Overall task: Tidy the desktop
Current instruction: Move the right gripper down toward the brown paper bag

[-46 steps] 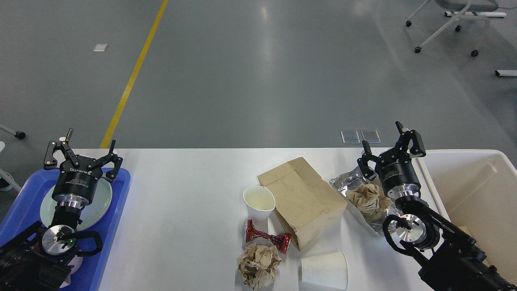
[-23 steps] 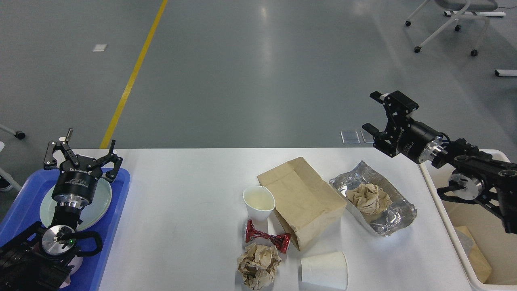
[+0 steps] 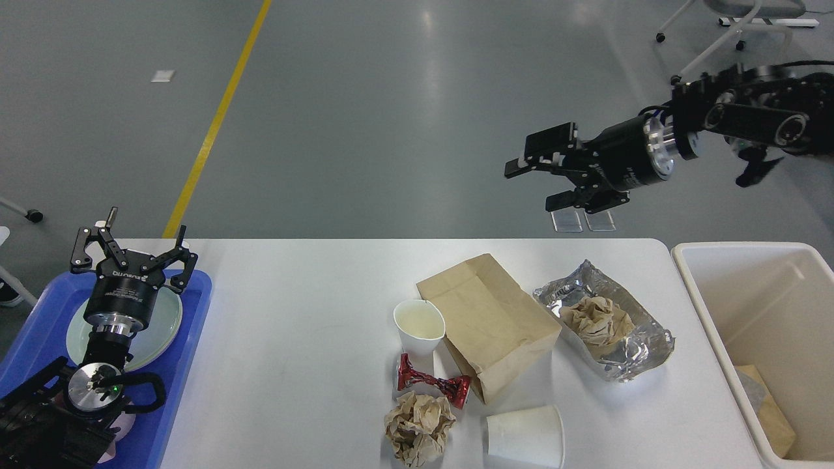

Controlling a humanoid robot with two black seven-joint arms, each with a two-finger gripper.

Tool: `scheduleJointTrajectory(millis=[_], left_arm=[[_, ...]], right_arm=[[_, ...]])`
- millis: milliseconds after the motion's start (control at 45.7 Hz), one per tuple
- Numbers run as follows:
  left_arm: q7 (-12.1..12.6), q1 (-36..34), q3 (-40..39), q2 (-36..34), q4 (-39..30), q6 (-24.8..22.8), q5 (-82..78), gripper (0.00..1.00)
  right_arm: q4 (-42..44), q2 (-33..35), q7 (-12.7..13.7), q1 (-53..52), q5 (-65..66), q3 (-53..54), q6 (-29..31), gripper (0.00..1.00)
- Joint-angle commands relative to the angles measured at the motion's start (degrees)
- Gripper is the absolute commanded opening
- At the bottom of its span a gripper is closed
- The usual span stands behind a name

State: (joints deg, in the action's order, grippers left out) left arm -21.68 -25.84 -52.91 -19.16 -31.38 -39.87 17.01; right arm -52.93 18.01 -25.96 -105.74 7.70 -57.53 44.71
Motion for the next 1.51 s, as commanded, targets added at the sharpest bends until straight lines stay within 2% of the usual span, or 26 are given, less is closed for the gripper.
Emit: scheduleJointTrajectory(millis=[0,44,109,175,284,394,481,678,853,1072,1160,1357,1488], left_arm=[[-0.03,0.00,0.00,0.00,0.00,-0.03,-0.05,0.98],[-0.03,0.00,0.00,0.00,0.00,0.06,-0.05,0.98],[-0.03,0.00,0.00,0.00,0.00,0.06,0.04,0.98],[-0.03,0.00,0.00,0.00,0.00,0.06,-0.05,0.98],[-0.03,0.00,0.00,0.00,0.00,0.06,-0.05,0.98],[-0.03,0.00,0.00,0.00,0.00,0.06,-0.05,0.98],[0.05,0.00,0.00,0.00,0.00,-0.03,0.04,0.98],[0.05,0.00,0.00,0.00,0.00,-0.03,-0.05,0.98],[0.14,0.00,0.00,0.00,0.00,-0.03,-0.05,0.98],[0.14,0.00,0.00,0.00,0.00,-0.03,-0.05,0.98],[0.14,0.00,0.00,0.00,0.00,-0.03,-0.05,0.98],[0.14,0.00,0.00,0.00,0.00,-0.03,-0.05,0.98],[0.14,-0.09,0.00,0.00,-0.08,-0.03,-0.05,0.98]], right_arm=[[-7.17,-5.70,15.12,-8.51,-0.66,-2.94,2.22,1.00],[-10.16,-7.28,21.28,-11.06,-1.10,-3.11,1.87,1.00],[-14.55,-9.39,28.49,-15.01,-3.03,-3.47,1.61,1.00],[-18.42,-10.19,33.07,-19.49,-5.67,-3.64,1.52,1.00],[-25.28,-10.28,37.47,-28.81,-9.27,-4.17,1.43,1.00],[-32.22,-9.75,39.32,-34.88,-10.07,-6.10,1.60,1.00],[-36.97,-9.31,42.39,-38.13,-10.07,-8.38,1.52,1.00],[-38.82,-6.59,42.58,-41.22,-10.86,-10.59,1.34,1.00],[-38.56,-6.58,42.22,-35.69,-19.11,-10.67,-1.64,1.00],[-38.56,-7.73,42.22,-25.32,-33.78,-10.32,-19.03,1.00],[-37.68,-7.99,42.22,-20.31,-40.29,-9.89,-23.35,1.00],[-32.68,-11.86,42.22,-8.71,-44.78,-6.02,-28.18,1.00],[-28.28,-14.32,42.14,-0.01,-51.72,-4.09,-39.33,1.00]])
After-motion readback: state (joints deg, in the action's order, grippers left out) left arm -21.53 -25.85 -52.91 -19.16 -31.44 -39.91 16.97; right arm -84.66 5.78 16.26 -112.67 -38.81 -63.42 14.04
